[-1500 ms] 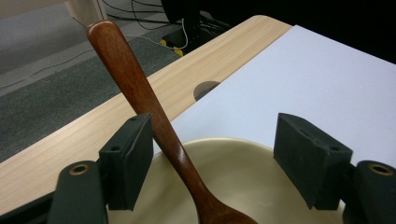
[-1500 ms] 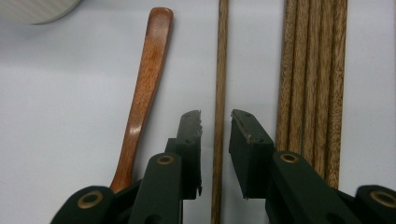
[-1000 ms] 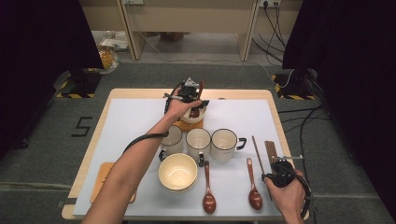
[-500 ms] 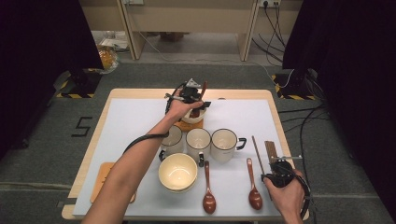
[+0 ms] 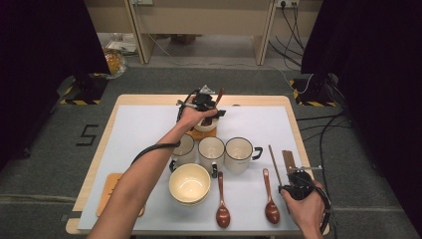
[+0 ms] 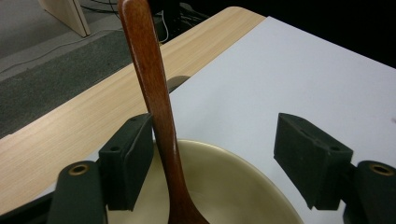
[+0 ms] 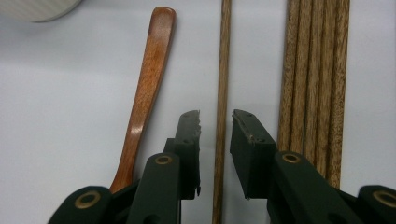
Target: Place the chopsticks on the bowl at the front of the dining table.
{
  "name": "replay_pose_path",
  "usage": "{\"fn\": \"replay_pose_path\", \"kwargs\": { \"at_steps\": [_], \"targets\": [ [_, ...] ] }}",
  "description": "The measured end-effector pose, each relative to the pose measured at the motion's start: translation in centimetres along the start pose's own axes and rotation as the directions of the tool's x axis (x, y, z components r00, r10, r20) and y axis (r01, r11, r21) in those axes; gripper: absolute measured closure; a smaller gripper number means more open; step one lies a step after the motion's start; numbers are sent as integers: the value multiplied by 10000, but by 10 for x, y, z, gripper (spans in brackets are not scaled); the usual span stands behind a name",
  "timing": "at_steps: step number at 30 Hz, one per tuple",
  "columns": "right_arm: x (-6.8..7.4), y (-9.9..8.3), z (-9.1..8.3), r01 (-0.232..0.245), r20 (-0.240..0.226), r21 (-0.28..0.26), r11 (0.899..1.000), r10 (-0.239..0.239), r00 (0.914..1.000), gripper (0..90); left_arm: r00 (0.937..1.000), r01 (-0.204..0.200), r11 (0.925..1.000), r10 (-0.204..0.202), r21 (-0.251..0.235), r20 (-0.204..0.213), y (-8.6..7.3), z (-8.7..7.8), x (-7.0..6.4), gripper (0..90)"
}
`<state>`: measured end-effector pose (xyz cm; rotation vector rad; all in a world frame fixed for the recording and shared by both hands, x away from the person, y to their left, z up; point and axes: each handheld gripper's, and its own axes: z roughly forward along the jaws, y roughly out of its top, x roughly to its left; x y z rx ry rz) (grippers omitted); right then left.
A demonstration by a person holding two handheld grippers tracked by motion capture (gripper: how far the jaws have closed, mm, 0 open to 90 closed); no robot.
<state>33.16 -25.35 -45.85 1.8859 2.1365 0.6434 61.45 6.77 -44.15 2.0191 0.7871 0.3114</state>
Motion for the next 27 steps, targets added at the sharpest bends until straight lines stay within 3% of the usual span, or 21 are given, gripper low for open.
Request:
{"fn": "replay_pose_path", "kwargs": {
  "at_steps": [6,15,21,24,27],
  "targets": [
    [1,0,0,3,19,1,10000,-3,10000,718,9998,-164,9999,163,30,118,2,-2,-4,280],
    [1,0,-1,-5,23,-26,10000,5,10000,713,9997,-257,9995,257,-190,4,7,-20,-4,279],
    [0,0,-2,0,71,-54,10000,0,10000,713,9998,-149,9991,143,-409,-147,3,-39,-2,277],
    [0,0,-2,22,78,-48,10000,-22,10000,713,9997,139,9969,-155,-771,-211,3,-52,1,277],
    [0,0,-1,17,97,-33,10000,-17,10000,716,9992,45,9967,-77,-807,-387,3,-65,3,277]
  ]
}}
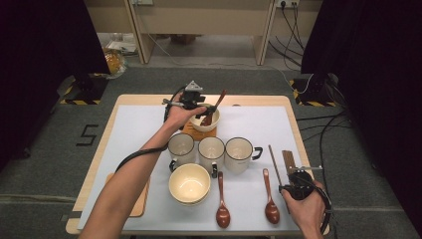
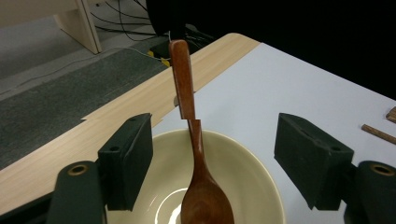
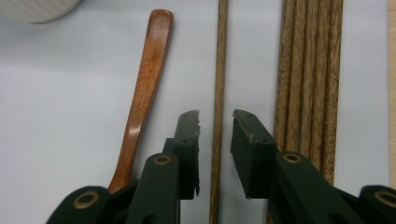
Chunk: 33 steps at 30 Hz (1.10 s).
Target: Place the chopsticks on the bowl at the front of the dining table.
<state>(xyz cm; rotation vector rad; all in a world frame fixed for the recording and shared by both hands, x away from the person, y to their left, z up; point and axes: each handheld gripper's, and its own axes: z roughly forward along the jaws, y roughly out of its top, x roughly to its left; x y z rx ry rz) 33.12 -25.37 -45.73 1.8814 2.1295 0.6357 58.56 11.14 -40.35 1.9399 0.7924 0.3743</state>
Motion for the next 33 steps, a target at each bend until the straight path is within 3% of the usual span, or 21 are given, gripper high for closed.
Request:
{"fn": "replay_pose_path", "kwargs": {
  "at_steps": [11,17,20,33],
  "targets": [
    [0,1,1,10,85,67,10000,-11,10000,724,9989,-78,9999,72,-138,-455,-7,-35,4,276],
    [-2,0,1,39,146,203,9998,-42,9999,740,9977,83,9992,-110,-398,-672,-14,-53,8,273],
    [-2,0,1,-13,146,319,9995,9,9999,753,9959,-82,9988,38,-474,-909,-16,-64,11,273],
    [0,0,-3,-18,152,1012,9949,2,9999,769,9909,-35,9963,-82,-863,-1346,-36,-108,22,272]
  ]
}}
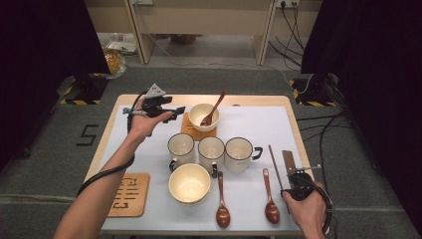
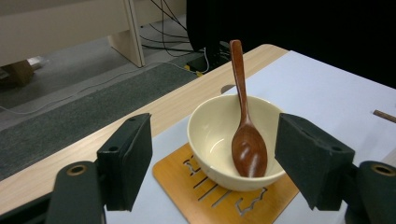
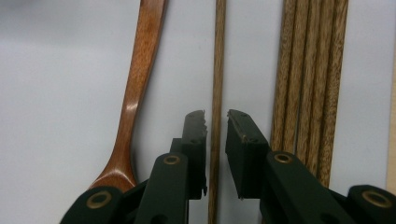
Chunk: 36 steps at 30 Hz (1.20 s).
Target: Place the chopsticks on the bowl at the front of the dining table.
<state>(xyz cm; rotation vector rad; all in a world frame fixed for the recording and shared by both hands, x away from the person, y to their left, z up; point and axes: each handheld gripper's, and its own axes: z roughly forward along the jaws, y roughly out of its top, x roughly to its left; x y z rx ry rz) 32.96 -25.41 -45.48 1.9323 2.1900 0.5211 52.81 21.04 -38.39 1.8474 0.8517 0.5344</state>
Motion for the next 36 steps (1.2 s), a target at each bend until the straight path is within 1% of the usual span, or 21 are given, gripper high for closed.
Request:
{"fn": "replay_pose_path", "kwargs": {
  "at_steps": [4,9,14,17,19,24,31,36],
  "targets": [
    [0,0,-1,13,4,169,9999,-13,10000,769,9998,151,9998,-153,-127,-144,-8,-12,6,272],
    [1,1,-1,-6,-15,338,9994,7,10000,771,9991,298,9995,-302,-115,-308,-18,-22,12,271],
    [3,3,-1,20,-23,515,9987,-19,10000,777,9987,253,9996,-258,-130,-430,-25,-30,13,271],
    [3,4,-1,-13,76,605,9982,8,10000,778,9989,233,9996,-238,-131,-402,-28,-34,14,271],
    [3,4,0,5,81,662,9978,-11,10000,780,9986,172,9998,-179,-132,-489,-31,-37,13,271],
    [4,7,1,-26,188,938,9956,8,9998,784,9986,137,9998,-145,-156,-516,-36,-44,13,271],
    [7,13,3,-3,413,1411,9900,-56,9991,796,9976,126,9999,-127,-20,-680,-46,-50,14,271],
    [7,17,4,-44,499,1724,9850,-43,9987,809,9971,100,9999,-106,-82,-756,-53,-58,14,271]
  ]
}}
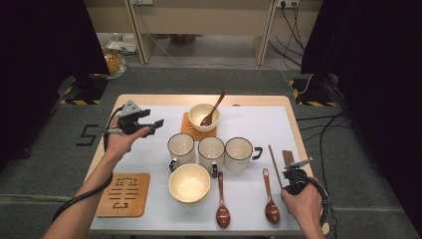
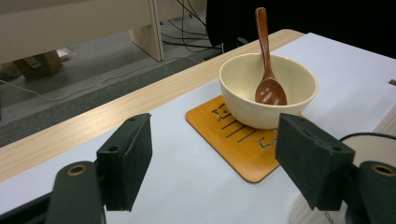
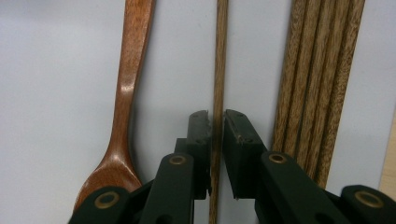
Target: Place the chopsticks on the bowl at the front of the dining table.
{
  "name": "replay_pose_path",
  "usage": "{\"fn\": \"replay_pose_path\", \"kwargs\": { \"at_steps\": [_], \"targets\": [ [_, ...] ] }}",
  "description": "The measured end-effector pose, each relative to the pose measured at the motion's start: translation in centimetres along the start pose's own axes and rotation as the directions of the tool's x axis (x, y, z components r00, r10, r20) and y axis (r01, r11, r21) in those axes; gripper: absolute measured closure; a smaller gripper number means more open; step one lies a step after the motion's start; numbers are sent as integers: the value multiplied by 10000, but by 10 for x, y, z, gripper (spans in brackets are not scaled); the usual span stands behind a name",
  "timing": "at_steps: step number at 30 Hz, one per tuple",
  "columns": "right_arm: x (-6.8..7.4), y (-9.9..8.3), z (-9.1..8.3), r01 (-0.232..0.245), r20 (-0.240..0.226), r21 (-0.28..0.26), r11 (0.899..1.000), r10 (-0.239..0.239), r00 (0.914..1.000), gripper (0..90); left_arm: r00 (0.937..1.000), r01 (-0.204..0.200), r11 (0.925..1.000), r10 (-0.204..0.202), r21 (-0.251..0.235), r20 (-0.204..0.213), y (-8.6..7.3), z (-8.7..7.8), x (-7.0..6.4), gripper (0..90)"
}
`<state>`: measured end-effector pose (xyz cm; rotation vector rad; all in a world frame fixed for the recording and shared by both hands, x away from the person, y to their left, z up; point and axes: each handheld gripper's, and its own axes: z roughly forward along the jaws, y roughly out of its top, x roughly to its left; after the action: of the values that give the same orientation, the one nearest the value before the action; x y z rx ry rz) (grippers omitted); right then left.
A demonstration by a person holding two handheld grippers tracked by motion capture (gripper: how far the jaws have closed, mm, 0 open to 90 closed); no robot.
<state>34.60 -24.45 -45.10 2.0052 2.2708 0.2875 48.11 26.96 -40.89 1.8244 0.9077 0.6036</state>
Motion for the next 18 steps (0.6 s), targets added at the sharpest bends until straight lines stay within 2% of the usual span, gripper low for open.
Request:
{"fn": "replay_pose_path", "kwargs": {
  "at_steps": [8,18],
  "targets": [
    [1,6,1,10,125,397,9992,-15,9999,819,9999,2,10000,-3,-86,-164,-11,-14,2,271],
    [0,9,1,-83,135,580,9983,75,9999,851,9996,132,9999,-133,-54,-243,-22,-22,5,270]
  ]
}}
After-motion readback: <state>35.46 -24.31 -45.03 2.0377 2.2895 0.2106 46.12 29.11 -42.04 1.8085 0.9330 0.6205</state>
